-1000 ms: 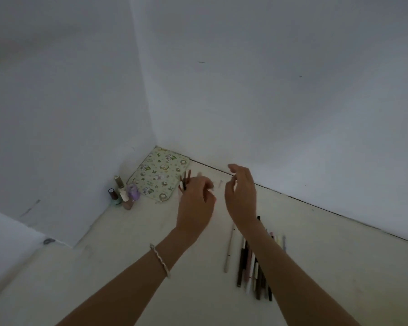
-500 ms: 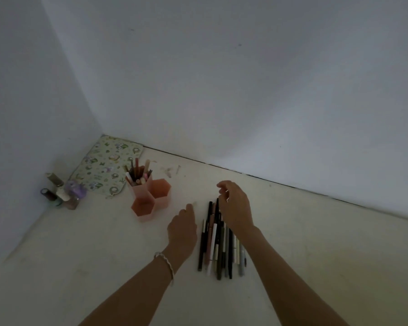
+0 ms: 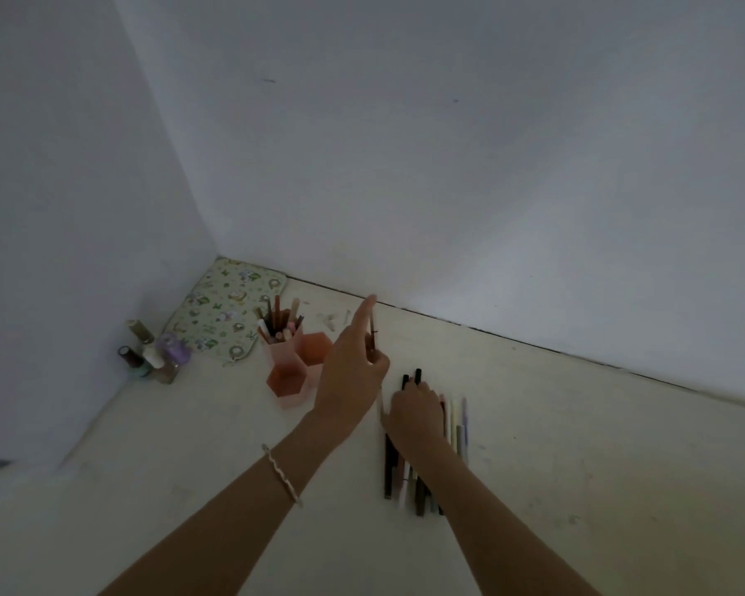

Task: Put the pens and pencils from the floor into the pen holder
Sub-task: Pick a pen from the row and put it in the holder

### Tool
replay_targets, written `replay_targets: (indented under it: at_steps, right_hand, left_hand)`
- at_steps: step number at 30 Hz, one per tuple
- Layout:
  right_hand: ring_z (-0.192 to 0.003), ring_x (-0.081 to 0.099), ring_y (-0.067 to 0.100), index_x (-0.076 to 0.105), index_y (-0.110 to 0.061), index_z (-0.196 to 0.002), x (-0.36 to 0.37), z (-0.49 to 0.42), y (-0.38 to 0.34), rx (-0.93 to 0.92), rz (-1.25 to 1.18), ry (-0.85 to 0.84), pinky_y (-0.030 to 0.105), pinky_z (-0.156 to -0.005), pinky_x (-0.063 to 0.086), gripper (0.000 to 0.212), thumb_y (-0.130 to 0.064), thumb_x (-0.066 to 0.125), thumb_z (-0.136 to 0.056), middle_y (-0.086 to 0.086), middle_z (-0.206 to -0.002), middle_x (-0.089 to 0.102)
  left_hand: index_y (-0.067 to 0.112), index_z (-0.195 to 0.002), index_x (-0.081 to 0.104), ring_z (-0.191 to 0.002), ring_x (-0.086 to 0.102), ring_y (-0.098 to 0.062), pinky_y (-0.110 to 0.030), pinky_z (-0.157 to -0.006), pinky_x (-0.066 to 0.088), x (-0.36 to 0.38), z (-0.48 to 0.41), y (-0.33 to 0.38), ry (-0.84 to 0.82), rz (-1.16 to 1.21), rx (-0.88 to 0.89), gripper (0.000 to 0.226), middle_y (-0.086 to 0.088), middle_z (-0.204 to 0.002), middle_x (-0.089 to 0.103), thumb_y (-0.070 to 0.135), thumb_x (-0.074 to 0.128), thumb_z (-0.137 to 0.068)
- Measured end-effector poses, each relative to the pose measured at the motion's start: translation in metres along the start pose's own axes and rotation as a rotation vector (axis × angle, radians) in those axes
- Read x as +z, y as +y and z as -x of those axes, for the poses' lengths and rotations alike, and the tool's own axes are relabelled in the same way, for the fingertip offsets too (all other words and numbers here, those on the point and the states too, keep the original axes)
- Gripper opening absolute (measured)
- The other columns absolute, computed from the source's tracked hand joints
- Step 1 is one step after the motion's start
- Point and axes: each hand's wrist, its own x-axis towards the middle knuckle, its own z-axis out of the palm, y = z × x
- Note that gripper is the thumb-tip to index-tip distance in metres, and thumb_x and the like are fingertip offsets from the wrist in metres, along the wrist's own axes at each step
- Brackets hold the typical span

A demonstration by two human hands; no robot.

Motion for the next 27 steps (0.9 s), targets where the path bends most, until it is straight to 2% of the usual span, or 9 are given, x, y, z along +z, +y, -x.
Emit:
replay_targets:
  at_steps: [5, 7, 9, 12, 14, 17, 21, 24, 27]
  right_hand:
    - [-0.121, 0.052, 0.028, 0.066, -0.010, -0.105, 0.001, 0.000, -0.022, 0.029, -0.089, -0.071, 0.036, -0.099, 0.043, 0.028, -0.031, 0.053, -0.093, 0.009, -0.117, 0.062]
    - [-0.093, 0.063, 0.023, 0.066, -0.007, -0.091, -0.009, -0.003, -0.029, 0.093, -0.374, -0.097, 0.033, -0.080, 0.051, 0.023, -0.028, 0.056, -0.089, 0.007, -0.092, 0.066]
    - [-0.066, 0.059, 0.017, 0.058, -0.009, -0.081, -0.029, -0.009, -0.033, 0.157, -0.725, -0.100, 0.028, -0.062, 0.046, 0.018, -0.023, 0.056, -0.091, 0.004, -0.074, 0.060]
    - [-0.077, 0.065, 0.025, 0.052, -0.013, -0.086, -0.065, -0.015, -0.034, 0.180, -1.039, 0.080, 0.026, -0.060, 0.043, 0.010, -0.018, 0.054, -0.095, 0.009, -0.085, 0.069]
    - [-0.082, 0.066, 0.026, 0.054, -0.013, -0.093, -0.086, -0.015, -0.035, 0.144, -1.100, 0.274, 0.017, -0.057, 0.043, 0.006, -0.018, 0.055, -0.096, 0.010, -0.087, 0.070]
    - [-0.063, 0.060, 0.002, 0.050, -0.019, -0.110, -0.106, -0.012, -0.039, 0.051, -1.206, 0.475, 0.005, -0.053, 0.041, 0.015, -0.015, 0.055, -0.096, -0.006, -0.077, 0.066]
    - [-0.052, 0.053, -0.001, 0.048, -0.021, -0.118, -0.117, -0.010, -0.048, -0.032, -1.259, 0.591, 0.008, -0.049, 0.040, 0.023, -0.014, 0.053, -0.097, -0.003, -0.076, 0.065]
    - [-0.055, 0.054, -0.001, 0.048, -0.025, -0.115, -0.117, -0.010, -0.054, -0.055, -1.269, 0.620, 0.009, -0.052, 0.040, 0.021, -0.016, 0.053, -0.097, -0.005, -0.078, 0.067]
    - [-0.062, 0.058, -0.001, 0.048, -0.028, -0.114, -0.115, -0.012, -0.058, -0.067, -1.276, 0.636, 0.009, -0.056, 0.043, 0.022, -0.017, 0.054, -0.096, -0.006, -0.079, 0.068]
  left_hand:
    - [0.037, -0.146, 0.028, -0.064, 0.060, -0.019, -0.029, -0.054, 0.056, -0.016, 0.003, 0.001, 0.089, 0.025, 0.014, 0.079, -0.001, -0.076, 0.056, 0.003, 0.062, -0.084]
    - [0.037, -0.142, 0.031, -0.064, 0.059, -0.011, -0.018, -0.056, 0.054, -0.031, 0.000, 0.002, 0.160, 0.087, 0.046, 0.075, 0.004, -0.077, 0.055, 0.003, 0.063, -0.083]
    - [0.037, -0.138, 0.036, -0.065, 0.061, -0.003, -0.012, -0.055, 0.051, -0.054, -0.011, 0.002, 0.311, 0.132, 0.079, 0.069, 0.007, -0.081, 0.058, 0.005, 0.063, -0.083]
    - [0.037, -0.137, 0.036, -0.068, 0.064, -0.002, -0.013, -0.056, 0.052, -0.096, -0.028, -0.007, 0.528, 0.123, 0.103, 0.064, 0.005, -0.091, 0.060, 0.008, 0.061, -0.086]
    - [0.038, -0.139, 0.031, -0.071, 0.065, -0.005, -0.023, -0.063, 0.058, -0.114, -0.031, -0.017, 0.588, 0.053, 0.096, 0.063, 0.001, -0.099, 0.061, 0.012, 0.061, -0.090]
    - [0.041, -0.143, 0.026, -0.077, 0.065, -0.005, -0.034, -0.074, 0.060, -0.119, -0.032, -0.024, 0.583, -0.071, 0.116, 0.063, 0.002, -0.109, 0.063, 0.019, 0.059, -0.093]
    - [0.046, -0.140, 0.026, -0.078, 0.066, -0.003, -0.034, -0.075, 0.059, -0.120, -0.037, -0.024, 0.612, -0.032, 0.108, 0.061, 0.020, -0.094, 0.058, 0.022, 0.058, -0.094]
    - [0.047, -0.141, 0.023, -0.083, 0.066, -0.009, -0.033, -0.077, 0.057, -0.119, -0.035, -0.026, 0.592, -0.066, 0.131, 0.061, 0.008, -0.109, 0.063, 0.024, 0.056, -0.096]
    - [0.047, -0.140, 0.022, -0.083, 0.063, -0.003, -0.021, -0.075, 0.050, -0.120, -0.036, -0.026, 0.586, -0.139, 0.174, 0.061, -0.001, -0.119, 0.064, 0.022, 0.056, -0.096]
